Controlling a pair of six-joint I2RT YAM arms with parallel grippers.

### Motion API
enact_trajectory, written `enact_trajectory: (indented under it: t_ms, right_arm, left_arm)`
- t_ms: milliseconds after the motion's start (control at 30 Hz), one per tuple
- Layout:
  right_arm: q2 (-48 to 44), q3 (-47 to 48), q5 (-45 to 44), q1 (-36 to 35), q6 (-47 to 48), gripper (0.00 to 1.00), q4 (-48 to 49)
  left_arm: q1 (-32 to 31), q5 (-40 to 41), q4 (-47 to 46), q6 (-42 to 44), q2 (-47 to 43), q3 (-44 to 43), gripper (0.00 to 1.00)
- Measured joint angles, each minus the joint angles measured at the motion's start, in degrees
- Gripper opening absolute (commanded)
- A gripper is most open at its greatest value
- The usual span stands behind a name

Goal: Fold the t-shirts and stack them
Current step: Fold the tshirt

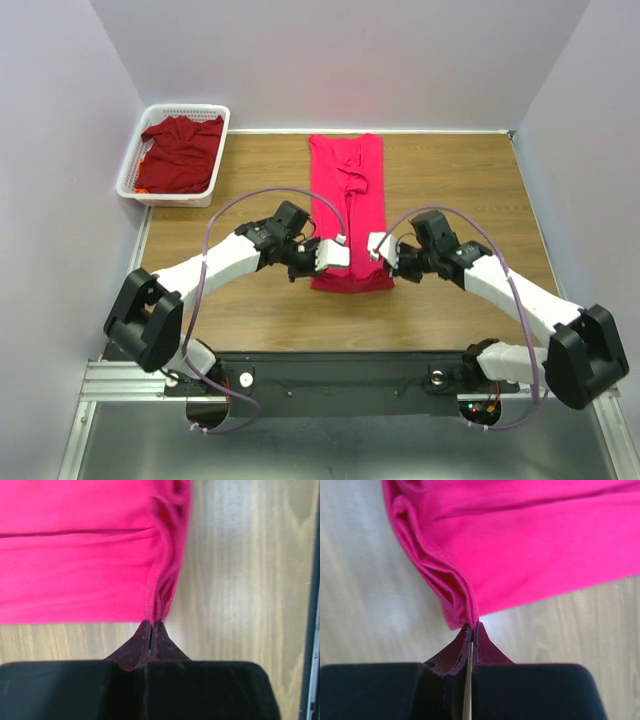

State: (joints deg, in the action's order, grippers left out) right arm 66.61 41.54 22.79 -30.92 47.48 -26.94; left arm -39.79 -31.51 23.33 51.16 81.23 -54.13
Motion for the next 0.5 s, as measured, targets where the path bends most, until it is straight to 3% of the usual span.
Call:
enact_trajectory:
  t_ms: [500]
  right_arm:
    - [21.46,16.72,7.56,11.89,8.57,0.01,0.07]
  left_arm:
    - [8.66,0.55,1.49,4.37,18.69,-19.76,0.00]
